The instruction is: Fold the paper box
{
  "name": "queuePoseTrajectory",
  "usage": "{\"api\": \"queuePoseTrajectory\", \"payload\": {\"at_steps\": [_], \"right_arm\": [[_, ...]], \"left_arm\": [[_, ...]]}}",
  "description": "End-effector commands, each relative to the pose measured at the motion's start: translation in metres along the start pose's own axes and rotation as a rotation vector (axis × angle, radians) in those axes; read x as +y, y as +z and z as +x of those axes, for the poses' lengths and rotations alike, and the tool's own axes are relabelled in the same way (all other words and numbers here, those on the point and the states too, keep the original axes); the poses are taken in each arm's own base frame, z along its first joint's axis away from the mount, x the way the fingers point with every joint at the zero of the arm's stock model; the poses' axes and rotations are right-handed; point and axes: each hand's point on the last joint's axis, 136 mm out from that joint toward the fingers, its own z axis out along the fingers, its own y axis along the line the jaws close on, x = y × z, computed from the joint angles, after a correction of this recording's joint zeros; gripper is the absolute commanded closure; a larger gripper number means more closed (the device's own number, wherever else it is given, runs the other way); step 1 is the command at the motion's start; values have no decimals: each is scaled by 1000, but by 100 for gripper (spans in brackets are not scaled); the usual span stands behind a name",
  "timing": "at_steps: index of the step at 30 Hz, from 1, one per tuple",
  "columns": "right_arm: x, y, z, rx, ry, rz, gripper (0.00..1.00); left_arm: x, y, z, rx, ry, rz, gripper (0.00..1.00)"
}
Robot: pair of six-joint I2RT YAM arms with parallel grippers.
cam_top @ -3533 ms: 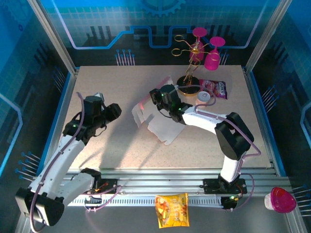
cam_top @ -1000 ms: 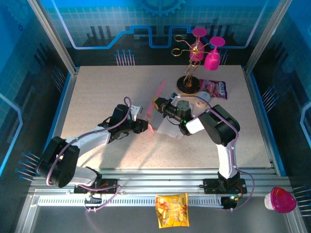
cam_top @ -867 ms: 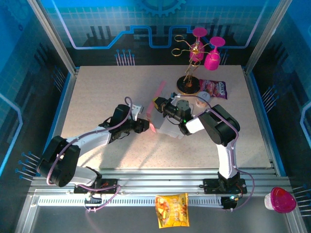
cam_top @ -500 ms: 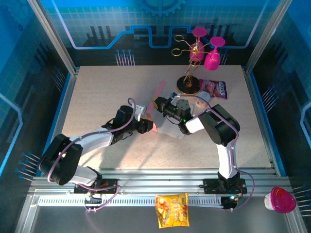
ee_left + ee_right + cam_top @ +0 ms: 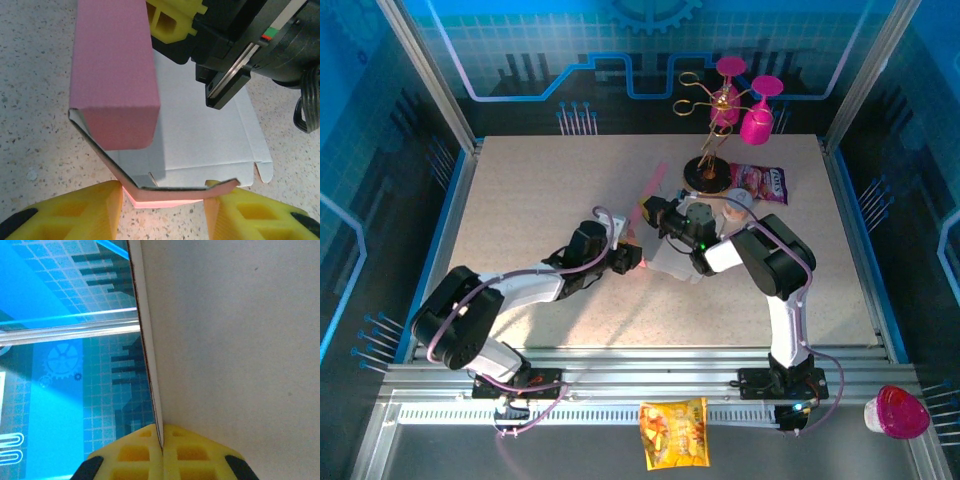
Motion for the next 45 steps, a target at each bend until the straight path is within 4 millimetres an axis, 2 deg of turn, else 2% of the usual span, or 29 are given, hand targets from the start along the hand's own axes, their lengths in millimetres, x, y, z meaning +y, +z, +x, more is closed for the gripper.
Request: {"api": "queuePoseTrajectory", "payload": {"at_steps": [1, 4, 5, 7, 16, 23, 31, 39, 40, 41, 45], "right_arm": [[1, -4, 8, 21, 32, 3, 100], [7, -4, 7, 14, 41, -13, 100], [-1, -9, 8, 10, 51, 7, 100], [0, -11, 7, 2, 58, 5, 100], [9, -13, 10, -27, 98, -16, 100], [7, -14, 18, -45, 146, 7, 100], [8, -11, 12, -71, 154, 28, 100], [10, -10, 8, -107, 184, 86, 100], [24, -4, 7, -108, 171, 66, 100], [30, -2, 7, -111, 163, 61, 100], [38, 7, 6, -131, 181, 37, 100]], "left_arm": [[2, 10, -9, -33, 13, -49, 52], [1, 14, -15, -55, 22, -74, 49], [3, 15, -16, -62, 27, -94, 49], [6, 17, -18, -76, 27, -125, 49], [17, 27, -27, -127, 29, -221, 58], [15, 32, -40, -168, 50, -221, 57], [4, 31, -53, -193, 2, -100, 57], [10, 18, -65, -188, -97, -8, 57], [9, 19, -66, -186, -103, 7, 57], [7, 19, -66, -183, -108, 22, 57], [5, 23, -70, -188, -130, 42, 58]]}}
